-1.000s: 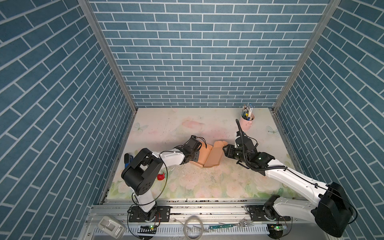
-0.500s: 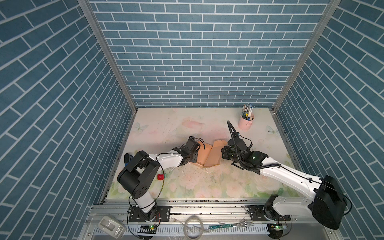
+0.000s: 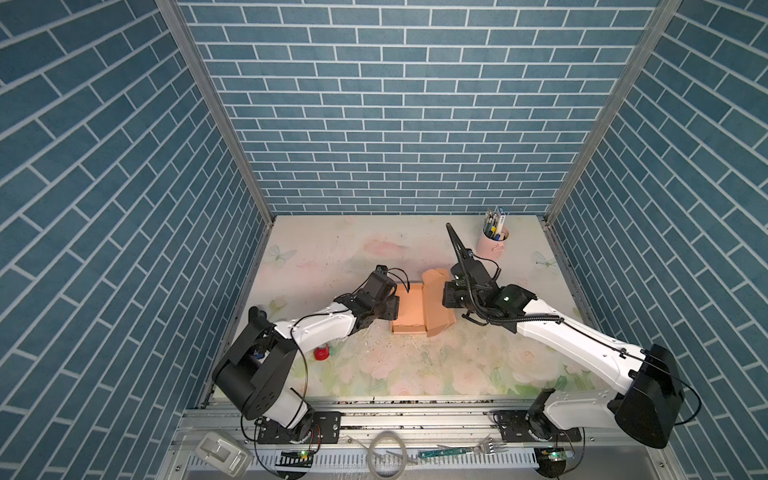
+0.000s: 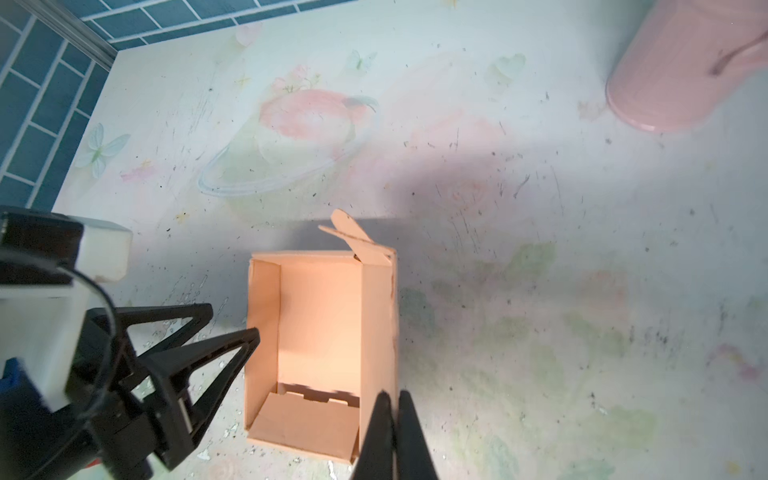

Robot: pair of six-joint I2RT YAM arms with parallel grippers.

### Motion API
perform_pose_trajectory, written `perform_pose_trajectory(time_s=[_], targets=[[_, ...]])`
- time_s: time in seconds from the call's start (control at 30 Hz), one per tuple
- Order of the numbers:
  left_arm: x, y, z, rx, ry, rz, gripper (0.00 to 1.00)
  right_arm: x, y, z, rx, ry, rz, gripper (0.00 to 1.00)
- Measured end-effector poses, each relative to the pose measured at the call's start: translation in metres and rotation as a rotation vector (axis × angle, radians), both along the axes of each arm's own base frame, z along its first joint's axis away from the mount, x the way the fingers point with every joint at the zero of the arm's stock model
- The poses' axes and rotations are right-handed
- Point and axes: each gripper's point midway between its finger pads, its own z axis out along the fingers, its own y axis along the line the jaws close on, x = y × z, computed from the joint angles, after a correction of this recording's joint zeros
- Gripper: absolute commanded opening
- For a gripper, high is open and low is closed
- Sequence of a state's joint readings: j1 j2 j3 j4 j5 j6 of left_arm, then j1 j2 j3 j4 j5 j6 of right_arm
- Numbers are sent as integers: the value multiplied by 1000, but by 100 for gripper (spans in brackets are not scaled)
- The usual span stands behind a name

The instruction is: Fold the paper box

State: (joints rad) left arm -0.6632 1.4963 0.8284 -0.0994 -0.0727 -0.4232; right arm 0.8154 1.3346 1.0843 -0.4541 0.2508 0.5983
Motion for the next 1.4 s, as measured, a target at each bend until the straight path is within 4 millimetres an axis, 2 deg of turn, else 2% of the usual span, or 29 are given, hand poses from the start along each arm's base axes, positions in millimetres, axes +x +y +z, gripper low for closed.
perform_pose_trajectory(time_s=[0.13,0.33,0.53,0.7,0.83,1.07,1.27,1.4], targets=[[-3,-7,20,-58,-26,-32,74,8,0,13,-83,-44,82,0],[-7,-10,30,-82,-37,-56,74,28,-1,24,-157,-63,189,0],[-9,-7,29,-73,-32,-59,74,43,5,13,-242,-33,319,0],[-12,-8,28,-53,-30,-87,74,40,15,-3,-313,-23,488,0],[-9,-12,27,-37,-36,-124,74,46,26,3,-360,-53,592,0],[10,-29,33,-23,-97,-187,74,55,37,6,-421,-88,709,0],[44,-41,41,-37,-173,-231,73,52,35,3,-432,-82,758,0],[59,-46,41,-46,-209,-285,70,53,36,7,-412,-84,772,0]])
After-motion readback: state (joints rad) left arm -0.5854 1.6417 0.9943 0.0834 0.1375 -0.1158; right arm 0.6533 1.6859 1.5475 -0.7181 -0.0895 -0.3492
